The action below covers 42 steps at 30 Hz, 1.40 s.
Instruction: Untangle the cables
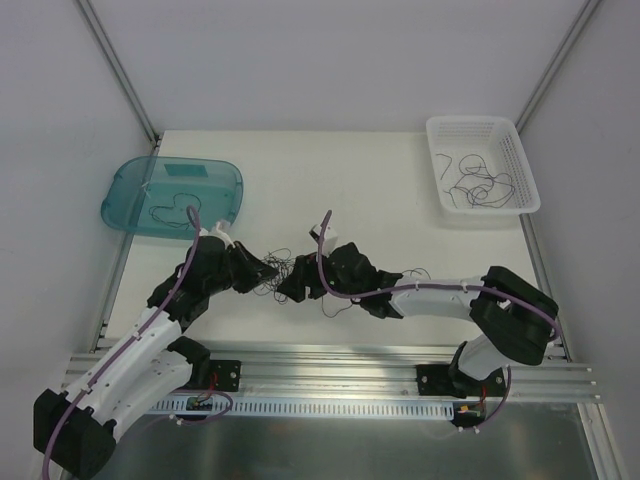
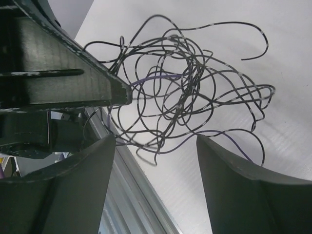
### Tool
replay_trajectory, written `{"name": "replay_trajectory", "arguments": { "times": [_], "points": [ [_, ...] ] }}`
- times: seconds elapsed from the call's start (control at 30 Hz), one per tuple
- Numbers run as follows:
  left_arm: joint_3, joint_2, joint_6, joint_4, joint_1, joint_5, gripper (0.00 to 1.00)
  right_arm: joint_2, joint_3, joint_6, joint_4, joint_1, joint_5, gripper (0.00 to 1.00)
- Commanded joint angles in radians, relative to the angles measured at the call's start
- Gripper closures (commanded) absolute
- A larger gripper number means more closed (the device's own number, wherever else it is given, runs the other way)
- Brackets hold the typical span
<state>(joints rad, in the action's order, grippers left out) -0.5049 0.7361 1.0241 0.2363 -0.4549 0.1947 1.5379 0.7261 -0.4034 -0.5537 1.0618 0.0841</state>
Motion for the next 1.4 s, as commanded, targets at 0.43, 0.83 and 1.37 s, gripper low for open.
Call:
{"name": "replay_trajectory", "arguments": {
  "times": [0.43, 0.83, 1.37],
  "points": [
    [-0.067, 0.017, -0.099, -0.089, -0.016, 0.089, 0.75, -0.122, -0.042, 0.038, 0.061, -0.074, -0.070, 0.99],
    [-0.037, -0.078, -0.367, -0.098, -0.021, 0.106, 0.22, -0.324, 0.016, 0.009, 0.469, -0.117, -0.271, 0.99],
    [0.187, 0.193, -0.782, -0.686, -0.217, -0.077, 0.15, -0.352, 0.125, 0.029, 0.592, -0.128, -0.179, 0.99]
  ]
}}
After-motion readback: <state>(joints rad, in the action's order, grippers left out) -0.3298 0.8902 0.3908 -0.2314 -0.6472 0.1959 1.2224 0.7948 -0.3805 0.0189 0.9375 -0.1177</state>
